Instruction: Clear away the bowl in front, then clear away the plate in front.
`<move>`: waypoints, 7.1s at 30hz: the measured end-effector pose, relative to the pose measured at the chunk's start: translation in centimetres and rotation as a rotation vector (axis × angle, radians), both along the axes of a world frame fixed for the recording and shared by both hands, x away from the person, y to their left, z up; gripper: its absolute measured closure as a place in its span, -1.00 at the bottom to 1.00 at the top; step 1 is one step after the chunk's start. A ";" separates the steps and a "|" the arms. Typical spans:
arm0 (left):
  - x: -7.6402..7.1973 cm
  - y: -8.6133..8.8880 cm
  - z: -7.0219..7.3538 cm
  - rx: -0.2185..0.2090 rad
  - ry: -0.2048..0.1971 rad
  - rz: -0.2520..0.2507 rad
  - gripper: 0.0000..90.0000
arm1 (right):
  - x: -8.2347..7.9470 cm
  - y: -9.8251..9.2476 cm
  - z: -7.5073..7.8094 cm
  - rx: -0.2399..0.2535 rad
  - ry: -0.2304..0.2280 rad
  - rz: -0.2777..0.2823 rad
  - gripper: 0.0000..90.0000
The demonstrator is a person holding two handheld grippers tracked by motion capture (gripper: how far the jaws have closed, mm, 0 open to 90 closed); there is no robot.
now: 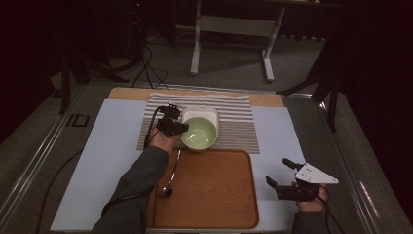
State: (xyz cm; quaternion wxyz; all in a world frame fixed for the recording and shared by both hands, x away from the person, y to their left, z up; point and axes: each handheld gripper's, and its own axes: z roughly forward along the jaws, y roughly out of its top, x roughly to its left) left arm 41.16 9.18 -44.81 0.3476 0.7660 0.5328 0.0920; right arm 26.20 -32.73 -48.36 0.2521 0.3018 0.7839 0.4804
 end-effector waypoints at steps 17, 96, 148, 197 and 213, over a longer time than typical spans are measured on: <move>-4.0 0.2 -1.6 -0.011 0.023 -0.042 0.85 | 0.0 0.1 0.0 -0.001 0.000 0.001 -0.76; -9.8 3.7 -1.2 -0.098 -0.243 -0.060 0.19 | 0.0 0.3 -0.1 -0.009 0.000 -0.003 -0.77; -1.0 2.2 0.2 -0.003 -0.277 0.054 0.17 | 0.1 0.3 -0.1 -0.012 0.000 0.000 -0.77; 5.2 0.8 -7.6 0.061 0.007 0.116 0.64 | 0.2 0.3 -0.1 -0.012 0.005 0.004 -0.77; 5.5 1.1 -7.5 0.027 0.034 0.132 0.92 | 0.2 0.3 -0.2 -0.014 0.007 0.006 -0.77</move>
